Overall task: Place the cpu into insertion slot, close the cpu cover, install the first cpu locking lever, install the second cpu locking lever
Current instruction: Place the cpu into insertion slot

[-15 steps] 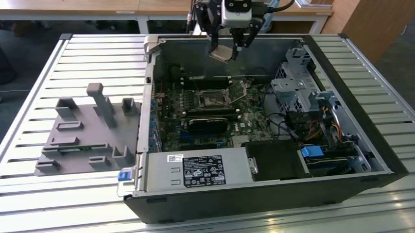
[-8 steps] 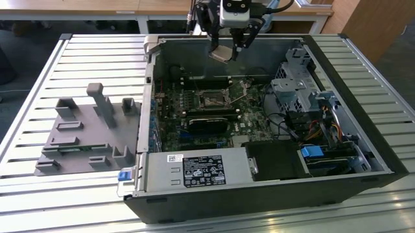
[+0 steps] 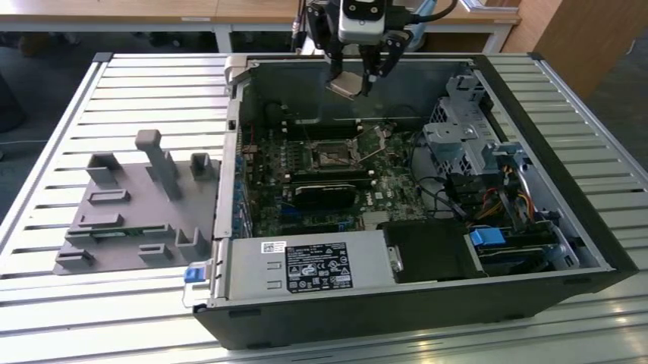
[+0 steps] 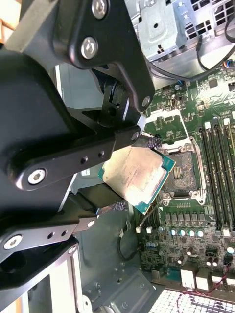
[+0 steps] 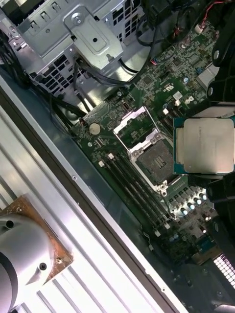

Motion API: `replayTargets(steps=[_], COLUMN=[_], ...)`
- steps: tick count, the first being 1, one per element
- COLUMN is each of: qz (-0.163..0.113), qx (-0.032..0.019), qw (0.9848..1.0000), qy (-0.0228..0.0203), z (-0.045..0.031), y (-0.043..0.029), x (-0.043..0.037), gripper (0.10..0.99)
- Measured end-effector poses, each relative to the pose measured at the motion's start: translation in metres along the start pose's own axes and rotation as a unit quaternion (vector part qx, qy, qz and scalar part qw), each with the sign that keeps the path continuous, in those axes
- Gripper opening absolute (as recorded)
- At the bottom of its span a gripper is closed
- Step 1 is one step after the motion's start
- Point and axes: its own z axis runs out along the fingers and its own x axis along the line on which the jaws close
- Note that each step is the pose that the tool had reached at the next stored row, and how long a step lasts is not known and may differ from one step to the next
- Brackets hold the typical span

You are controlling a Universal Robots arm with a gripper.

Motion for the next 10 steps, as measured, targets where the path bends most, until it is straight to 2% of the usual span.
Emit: replayTargets(steps=[10], qz=[0.037], qx=[0.0003], qw=[0.9993], qy=[-0.0034], z=[0.0015], y=[0.0], x=[0.0001], gripper=[0.541])
